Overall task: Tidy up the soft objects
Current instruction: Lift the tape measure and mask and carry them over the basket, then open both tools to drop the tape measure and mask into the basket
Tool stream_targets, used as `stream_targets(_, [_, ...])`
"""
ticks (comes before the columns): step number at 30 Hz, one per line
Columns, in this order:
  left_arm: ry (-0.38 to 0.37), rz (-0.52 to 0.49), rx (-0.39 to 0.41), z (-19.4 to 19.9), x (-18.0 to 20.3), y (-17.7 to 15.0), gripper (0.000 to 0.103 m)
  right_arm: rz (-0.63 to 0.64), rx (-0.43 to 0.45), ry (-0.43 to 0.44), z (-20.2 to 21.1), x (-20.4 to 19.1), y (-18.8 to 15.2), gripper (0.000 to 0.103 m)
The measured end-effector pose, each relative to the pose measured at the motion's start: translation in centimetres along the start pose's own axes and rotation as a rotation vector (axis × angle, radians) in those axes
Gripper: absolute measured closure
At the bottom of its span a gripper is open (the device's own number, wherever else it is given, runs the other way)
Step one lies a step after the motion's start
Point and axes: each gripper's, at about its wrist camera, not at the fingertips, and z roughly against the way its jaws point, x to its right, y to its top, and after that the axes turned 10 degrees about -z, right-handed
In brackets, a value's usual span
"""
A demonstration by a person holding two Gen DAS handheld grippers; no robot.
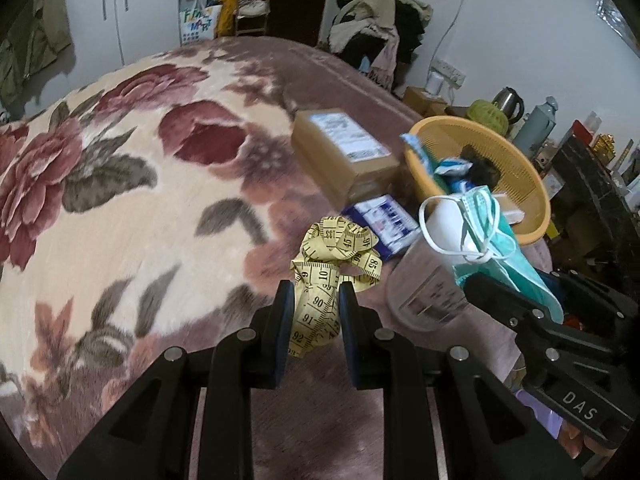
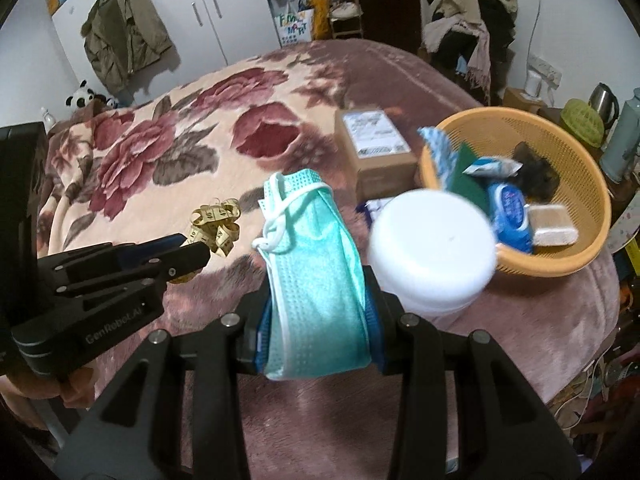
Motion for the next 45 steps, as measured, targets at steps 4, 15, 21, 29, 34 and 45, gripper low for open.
stream_targets(4, [-0.013,-0.020,0.013,0.1,1.6,1.8,0.081,-0.019,0.022,-0.008,0.6,1.3,1.1,0.064])
stream_targets(15, [-0.074,-0.070,0.018,-1.7,6.5,5.9,0.081,-0.088,0.060,-0.044,1.5,6.4,4.0,0.064])
stream_targets(21, [-0.097,-0.096,0.016,-3.2,8.4,8.4,0.081,-0.134,0.065,-0.058,0.9,9.4,5.5,0.064])
stream_targets(29, [-0.134,-0.113,-0.018,-6.7,10.1,12.1,0.081,-0.192,0.057,-0.086,-1.0,13.3,7.5,0.064])
stream_targets(34, [-0.188,-0.107,-0.045,-9.5,11.9,14.7,0.081,-0.246,0.048,-0.094,-2.0,15.9,8.8,0.062])
stream_targets(45, [-0.292,-0.109,-0.099,-14.4,14.6,16.5,0.043,-0.365,0.015,-0.135,-4.1,21.3,9.8,0.016])
